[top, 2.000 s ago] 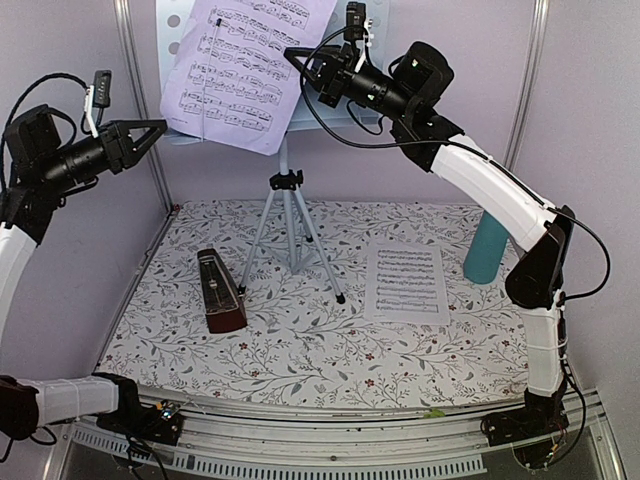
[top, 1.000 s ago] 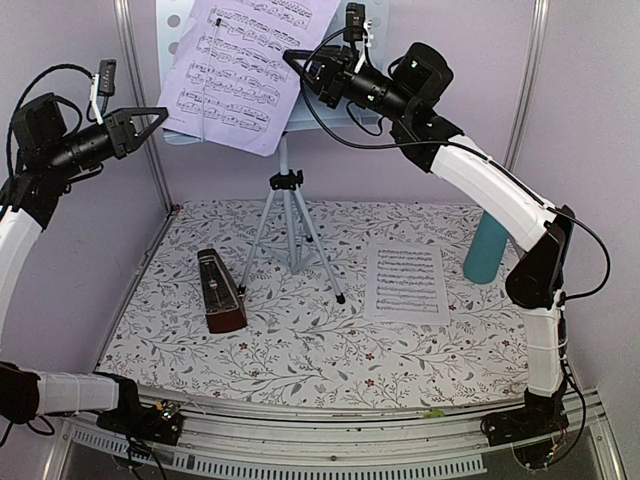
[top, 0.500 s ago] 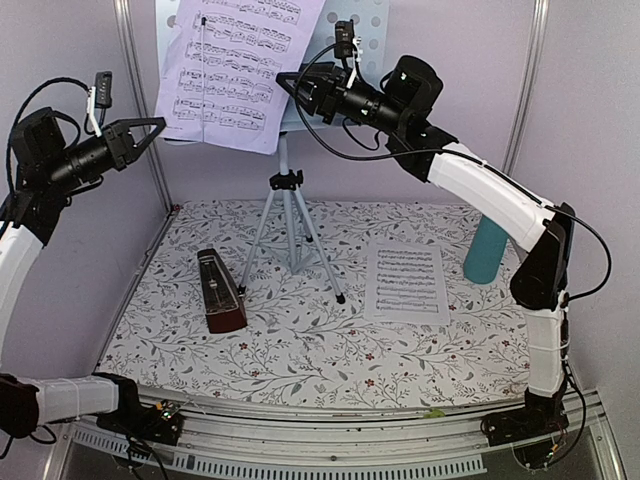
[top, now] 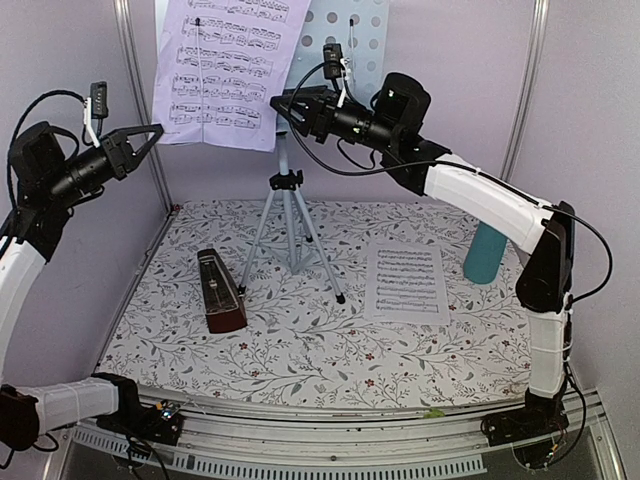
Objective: Set up the instrument practice props
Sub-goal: Adjust the sheet music on the music stand.
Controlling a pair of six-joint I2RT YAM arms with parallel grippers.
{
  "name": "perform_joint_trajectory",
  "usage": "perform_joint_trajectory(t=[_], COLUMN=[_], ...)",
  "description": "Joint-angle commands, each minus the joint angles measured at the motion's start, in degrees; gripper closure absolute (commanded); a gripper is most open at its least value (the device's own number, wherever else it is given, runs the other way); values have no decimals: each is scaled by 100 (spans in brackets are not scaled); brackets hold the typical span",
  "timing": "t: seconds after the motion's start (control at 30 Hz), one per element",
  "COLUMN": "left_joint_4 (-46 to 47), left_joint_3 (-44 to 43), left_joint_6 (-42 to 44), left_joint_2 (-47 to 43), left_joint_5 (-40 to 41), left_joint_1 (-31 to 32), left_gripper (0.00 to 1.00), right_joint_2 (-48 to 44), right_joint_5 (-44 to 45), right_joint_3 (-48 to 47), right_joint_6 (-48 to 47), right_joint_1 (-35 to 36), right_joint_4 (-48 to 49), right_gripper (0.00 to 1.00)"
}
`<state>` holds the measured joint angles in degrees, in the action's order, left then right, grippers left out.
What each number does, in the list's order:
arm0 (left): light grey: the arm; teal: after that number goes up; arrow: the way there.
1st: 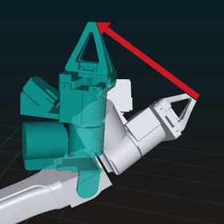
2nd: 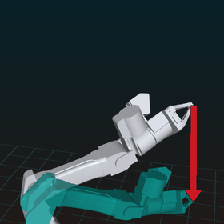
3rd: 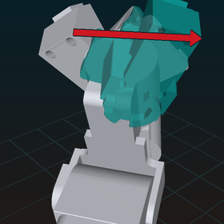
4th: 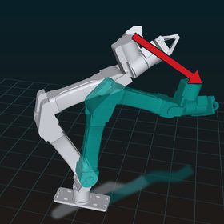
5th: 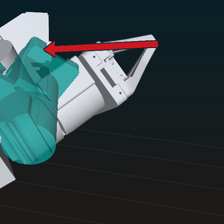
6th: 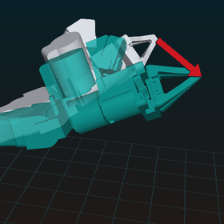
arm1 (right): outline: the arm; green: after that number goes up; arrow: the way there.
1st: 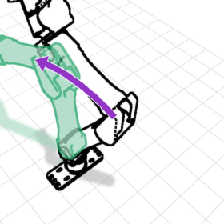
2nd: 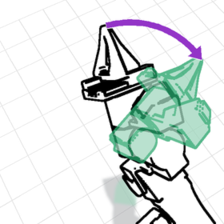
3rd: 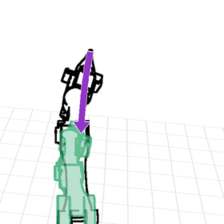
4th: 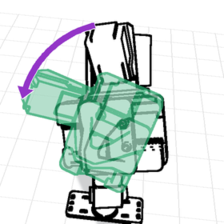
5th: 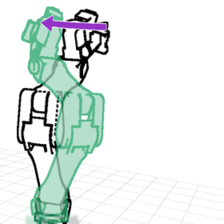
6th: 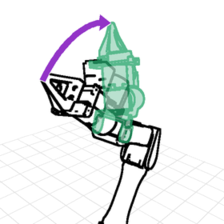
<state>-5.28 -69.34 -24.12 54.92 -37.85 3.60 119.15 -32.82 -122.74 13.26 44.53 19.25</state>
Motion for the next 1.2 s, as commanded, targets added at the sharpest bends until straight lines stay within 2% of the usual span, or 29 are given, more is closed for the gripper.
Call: perform_joint_trajectory(t=[0.0,0.57,1.17], left_joint_4=[170,374,317], left_joint_3=[149,383,343], left_joint_6=[-53,-111,-91], left_joint_2=[-118,-235,-255], left_joint_5=[66,94,76], left_joint_1=[-4,18,17], left_gripper=[100,100,100], right_joint_2=[-471,-1222,-1105], right_joint_5=[420,1106,1307], right_joint_3=[336,1552,1763], right_joint_6=[160,1031,1623], right_joint_1=[100,319,575], right_joint_4=[-21,-708,-1016], right_gripper=[57,63,61])
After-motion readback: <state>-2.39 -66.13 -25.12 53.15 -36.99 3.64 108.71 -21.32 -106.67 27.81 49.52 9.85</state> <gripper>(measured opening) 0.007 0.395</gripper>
